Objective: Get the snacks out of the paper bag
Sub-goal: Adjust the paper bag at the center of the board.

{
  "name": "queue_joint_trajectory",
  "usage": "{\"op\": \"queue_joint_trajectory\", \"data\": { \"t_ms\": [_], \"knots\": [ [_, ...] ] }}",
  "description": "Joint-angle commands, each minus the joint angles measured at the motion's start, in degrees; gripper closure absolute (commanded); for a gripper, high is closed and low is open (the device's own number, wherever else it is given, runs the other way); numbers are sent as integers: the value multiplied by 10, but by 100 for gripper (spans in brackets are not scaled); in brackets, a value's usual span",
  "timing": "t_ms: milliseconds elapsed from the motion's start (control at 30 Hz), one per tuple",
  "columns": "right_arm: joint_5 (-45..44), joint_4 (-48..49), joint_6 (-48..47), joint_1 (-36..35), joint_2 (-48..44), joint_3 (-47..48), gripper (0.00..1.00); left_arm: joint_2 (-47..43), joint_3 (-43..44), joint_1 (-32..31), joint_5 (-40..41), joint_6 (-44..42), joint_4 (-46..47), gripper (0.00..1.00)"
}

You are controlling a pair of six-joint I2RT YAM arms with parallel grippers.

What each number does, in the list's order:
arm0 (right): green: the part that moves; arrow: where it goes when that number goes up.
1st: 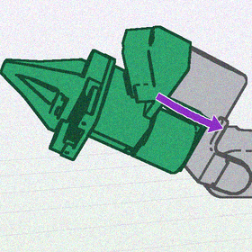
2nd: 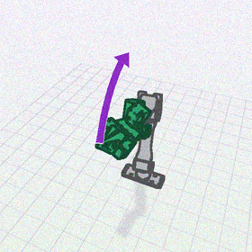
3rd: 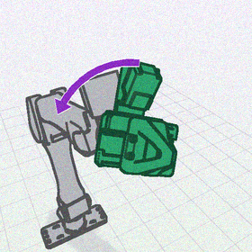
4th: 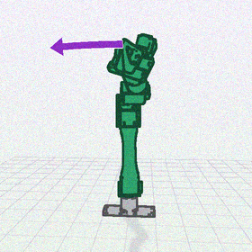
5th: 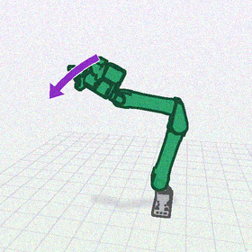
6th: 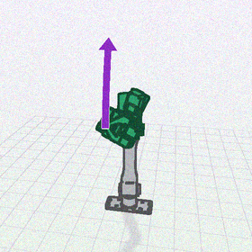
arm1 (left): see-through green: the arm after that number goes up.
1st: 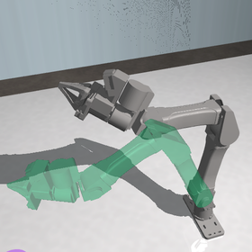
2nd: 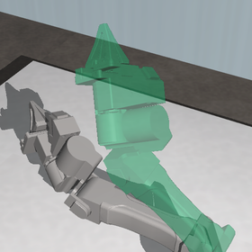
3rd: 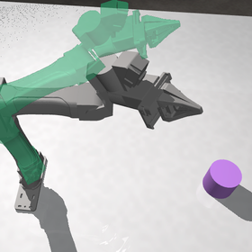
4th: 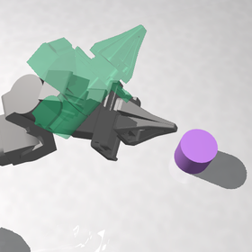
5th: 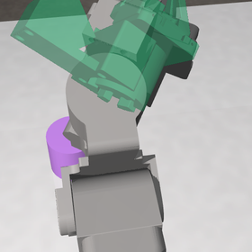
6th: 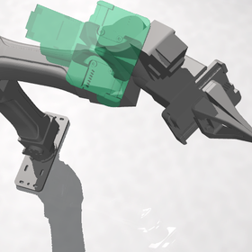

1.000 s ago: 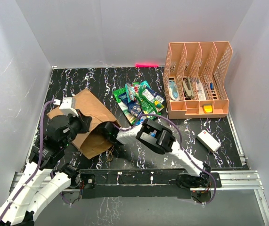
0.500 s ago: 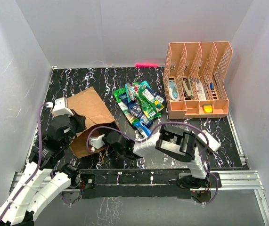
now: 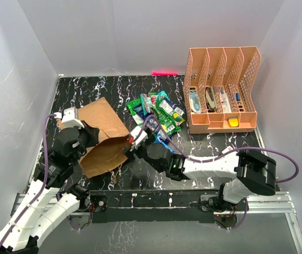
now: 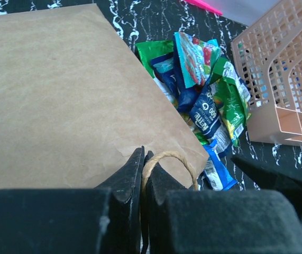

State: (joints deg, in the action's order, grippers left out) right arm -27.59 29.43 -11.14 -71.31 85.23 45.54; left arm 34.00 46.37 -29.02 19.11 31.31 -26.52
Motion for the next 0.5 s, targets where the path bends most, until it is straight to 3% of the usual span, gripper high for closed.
{"op": "queue_joint_trajectory", "data": {
  "t_ms": [0,100,300,467],
  "knots": [
    [-29,11,173,40,-6,-15,17,0,7,-2,-32,-6,32,100],
    [0,-11,227,58,-2,-6,17,12,15,-2,-48,-15,37,100],
    [18,11,251,92,48,-4,18,21,16,-2,-70,-17,51,100],
    [19,72,180,96,104,4,40,21,16,-2,-70,-19,49,100]
  ]
}}
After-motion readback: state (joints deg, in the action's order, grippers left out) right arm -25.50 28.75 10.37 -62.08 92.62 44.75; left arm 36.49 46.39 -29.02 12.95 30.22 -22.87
